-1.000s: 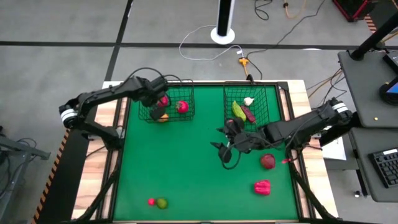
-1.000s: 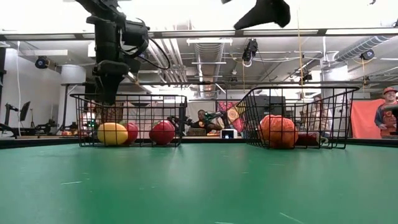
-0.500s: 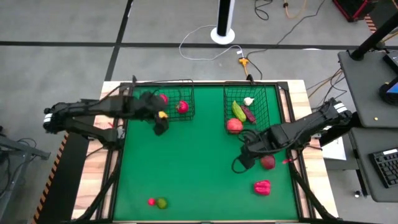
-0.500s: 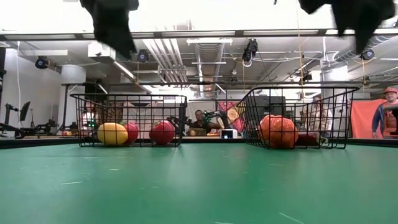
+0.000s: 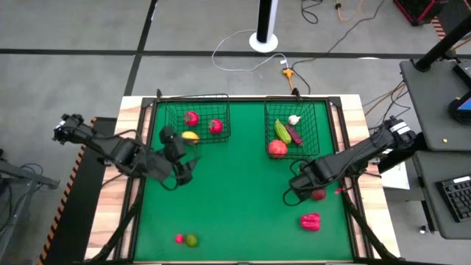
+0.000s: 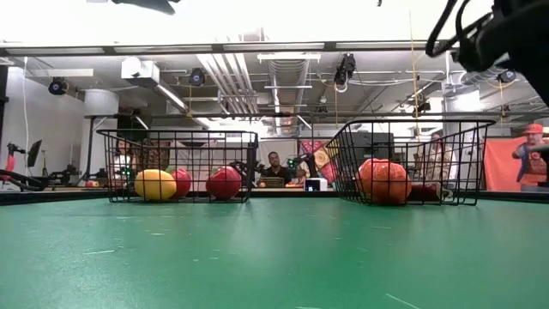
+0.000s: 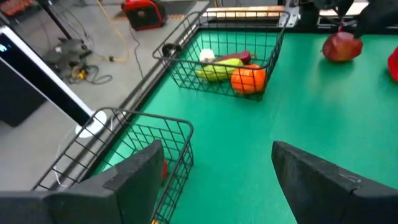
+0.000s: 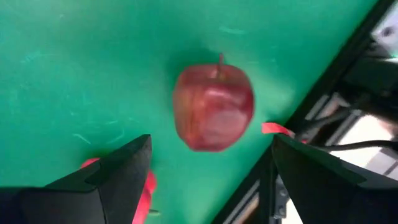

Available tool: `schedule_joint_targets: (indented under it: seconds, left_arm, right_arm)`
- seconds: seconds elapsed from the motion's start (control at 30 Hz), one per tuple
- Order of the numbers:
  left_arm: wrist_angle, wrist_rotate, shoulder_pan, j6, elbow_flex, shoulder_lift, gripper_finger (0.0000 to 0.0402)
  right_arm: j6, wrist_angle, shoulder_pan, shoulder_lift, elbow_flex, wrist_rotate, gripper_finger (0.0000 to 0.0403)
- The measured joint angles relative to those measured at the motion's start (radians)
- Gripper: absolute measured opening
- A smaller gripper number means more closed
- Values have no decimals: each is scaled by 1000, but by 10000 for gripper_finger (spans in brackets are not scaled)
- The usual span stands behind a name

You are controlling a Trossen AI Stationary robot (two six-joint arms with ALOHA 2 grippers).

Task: Sort produce into baskets
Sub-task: Put the dark red apple into the left wire basket

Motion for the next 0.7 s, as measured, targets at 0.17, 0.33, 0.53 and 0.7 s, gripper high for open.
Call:
schedule_joint_targets:
  seconds: [0.17,0.33,0.53,0.7]
  left_arm:
    - [1,-27,-39,-29,0,17,278]
    - [1,-27,-41,-33,0,45,278]
    - [1,-27,-41,-40,0,82,278]
    - [1,-27,-41,-40,0,113,278]
  right_arm:
    - [0,26,0,-3,-64,-41,325]
    - [-4,57,0,-3,-129,-53,325]
    - [-31,137,0,-4,-178,-85,325]
    - [-45,204,0,-4,-226,-88,325]
